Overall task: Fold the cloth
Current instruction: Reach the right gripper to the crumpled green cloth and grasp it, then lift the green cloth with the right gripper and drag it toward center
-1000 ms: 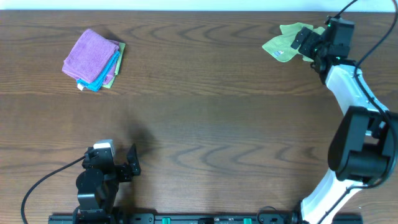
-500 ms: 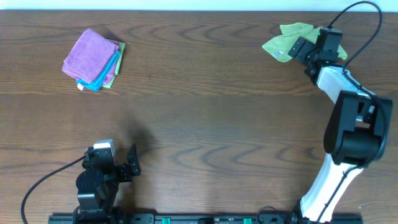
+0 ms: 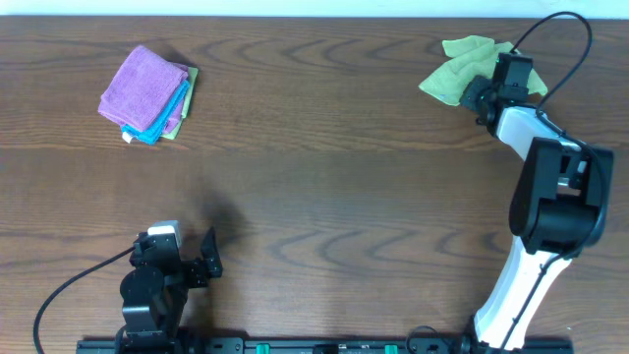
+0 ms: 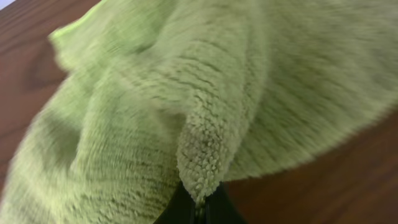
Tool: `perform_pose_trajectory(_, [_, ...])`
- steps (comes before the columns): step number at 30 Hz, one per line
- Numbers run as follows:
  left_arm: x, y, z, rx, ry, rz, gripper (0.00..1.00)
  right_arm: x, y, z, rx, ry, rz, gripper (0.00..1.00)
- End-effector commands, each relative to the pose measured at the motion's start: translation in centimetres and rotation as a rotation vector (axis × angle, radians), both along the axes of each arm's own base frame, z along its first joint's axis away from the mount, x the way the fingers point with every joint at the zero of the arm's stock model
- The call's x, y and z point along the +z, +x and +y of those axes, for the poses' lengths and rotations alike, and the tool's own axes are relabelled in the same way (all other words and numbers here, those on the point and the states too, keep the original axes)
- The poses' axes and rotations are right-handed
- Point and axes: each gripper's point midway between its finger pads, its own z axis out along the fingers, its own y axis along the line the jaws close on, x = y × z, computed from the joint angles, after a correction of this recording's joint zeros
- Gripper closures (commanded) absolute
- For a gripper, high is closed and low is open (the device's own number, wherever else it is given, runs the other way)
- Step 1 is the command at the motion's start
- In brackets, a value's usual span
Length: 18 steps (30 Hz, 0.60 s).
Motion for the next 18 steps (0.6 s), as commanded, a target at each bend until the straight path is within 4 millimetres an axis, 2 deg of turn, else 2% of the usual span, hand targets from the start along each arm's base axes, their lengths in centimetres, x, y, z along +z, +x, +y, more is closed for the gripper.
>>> perform_pose_trajectory(1, [-0.3,0.0,0.2,0.013,-0.001,0.003,0.05,1.0,0.6,6.3,0.203,0.184,-0.03,0.99])
perform_pose_trajectory(4, [-0.3,0.0,0.2,0.013,-0.001,0.003,0.05,2.7,-0.2,11.7,0.388,0.377,-0.05,0.99])
perform_pose_trajectory(5, [-0.3,0.0,0.2,0.013,-0.001,0.003,0.05,3.8,-0.7,14.0,0.45,0.481,-0.054,0.99])
perform_pose_trajectory(7, [-0.3,0.0,0.2,0.013,-0.001,0.003,0.05,5.9,-1.8,17.3,0.56,0.631,-0.064,0.99])
perform_pose_trajectory(10, [-0.3,0.0,0.2,0.013,-0.001,0.003,0.05,10.1,-4.2,21.8,0.762,0.851,-0.078,0.98])
perform_pose_trajectory(13, [-0.3,0.0,0.2,0.013,-0.001,0.003,0.05,14.4,-7.0,25.3,0.926,1.017,-0.059,0.98])
perform_pose_trajectory(15, [-0.3,0.0,0.2,0.013,-0.001,0.003,0.05,17.8,-8.9,27.4,1.045,1.074,-0.063,0.98])
perform_pose_trajectory(18, [-0.3,0.0,0.2,0.013,-0.001,0.003,0.05,23.6,-11.7,30.1,1.229,1.044,-0.153,0.99])
